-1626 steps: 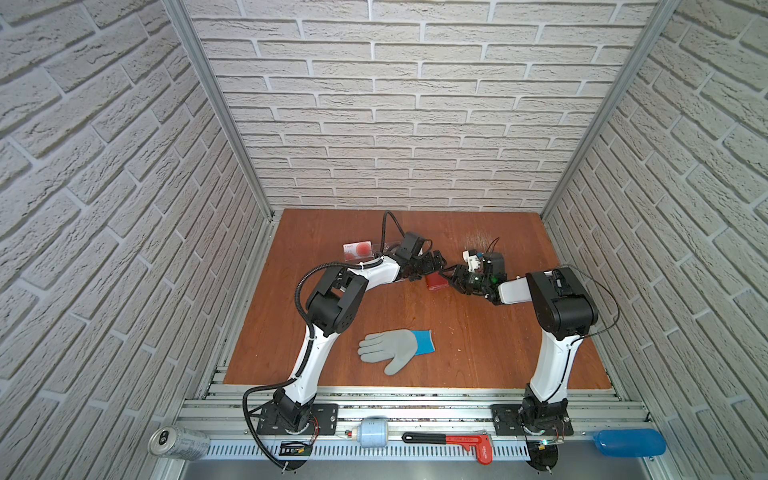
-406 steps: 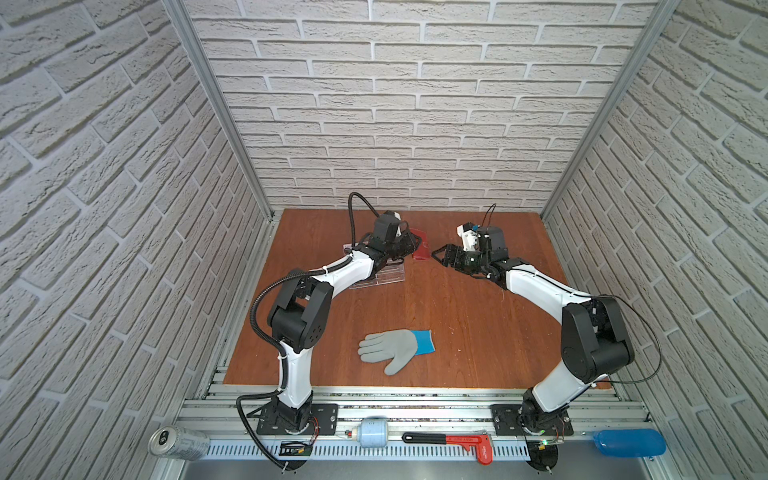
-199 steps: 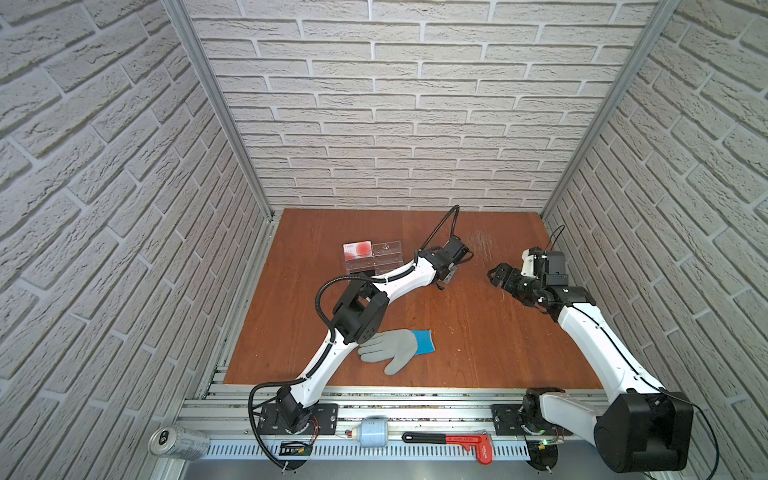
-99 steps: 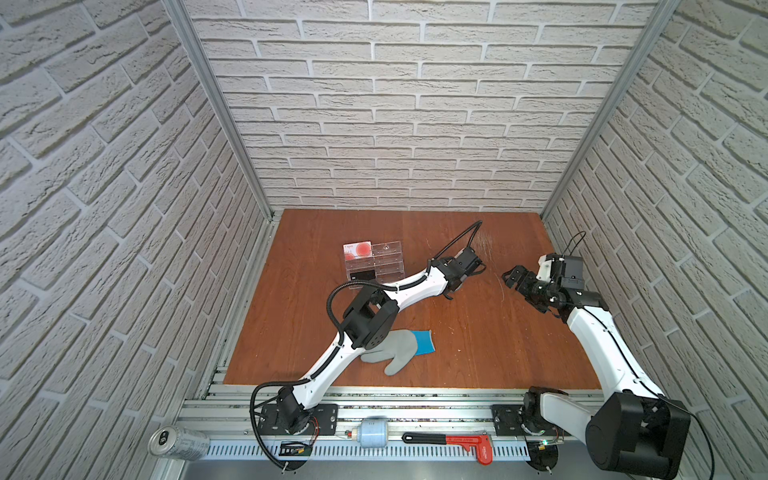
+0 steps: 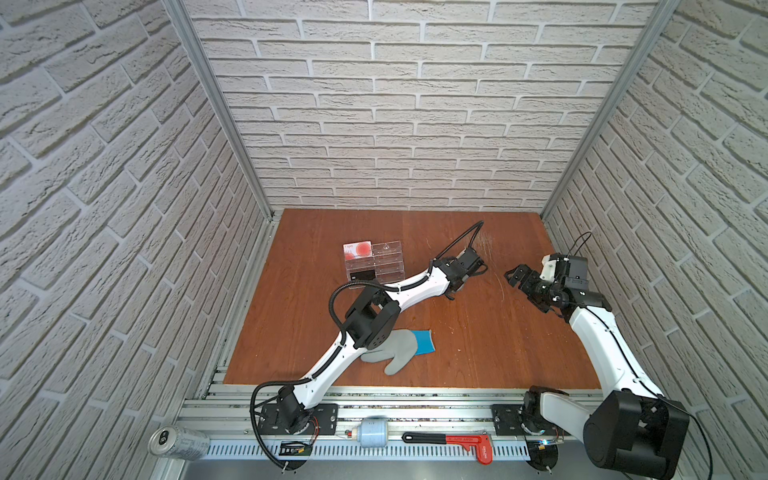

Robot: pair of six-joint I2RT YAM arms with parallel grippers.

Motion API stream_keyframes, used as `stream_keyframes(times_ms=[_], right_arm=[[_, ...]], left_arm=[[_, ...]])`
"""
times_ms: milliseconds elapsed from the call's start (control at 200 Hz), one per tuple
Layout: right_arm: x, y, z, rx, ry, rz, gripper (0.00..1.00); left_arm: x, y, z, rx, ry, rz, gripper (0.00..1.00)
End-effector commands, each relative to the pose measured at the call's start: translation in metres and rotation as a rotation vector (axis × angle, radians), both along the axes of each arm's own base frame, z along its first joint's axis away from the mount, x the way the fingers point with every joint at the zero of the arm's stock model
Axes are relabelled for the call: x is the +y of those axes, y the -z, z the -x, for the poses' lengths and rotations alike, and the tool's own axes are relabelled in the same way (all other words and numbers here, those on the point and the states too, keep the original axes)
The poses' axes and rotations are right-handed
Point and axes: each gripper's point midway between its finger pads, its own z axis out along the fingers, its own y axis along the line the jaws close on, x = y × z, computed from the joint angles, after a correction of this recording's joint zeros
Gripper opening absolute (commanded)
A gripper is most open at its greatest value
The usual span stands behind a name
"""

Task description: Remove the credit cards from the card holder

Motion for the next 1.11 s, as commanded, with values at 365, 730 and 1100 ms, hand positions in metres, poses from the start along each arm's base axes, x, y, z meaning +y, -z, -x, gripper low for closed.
stream_keyframes(times_ms=[365,730,1100], right_arm=[[-0.002,-0.007,-0.008,-0.051,0.008,-0.028,0.99],[0.013,0.011,-0.023,-0.037,-0.050,-0.094,0.99],[0.072,0.026,-0.090,0.016,-0.237,-0.078,0.99]], left_arm=[[0.004,-0.065,-0.014,-0.041,-0.040,0.211,0.90],[0.046,-0.125,-0.010,0.044,-0.109,0.589,0.98],[0.054,-0.122,0.031,0.296,-0.219,1.037,0.98]])
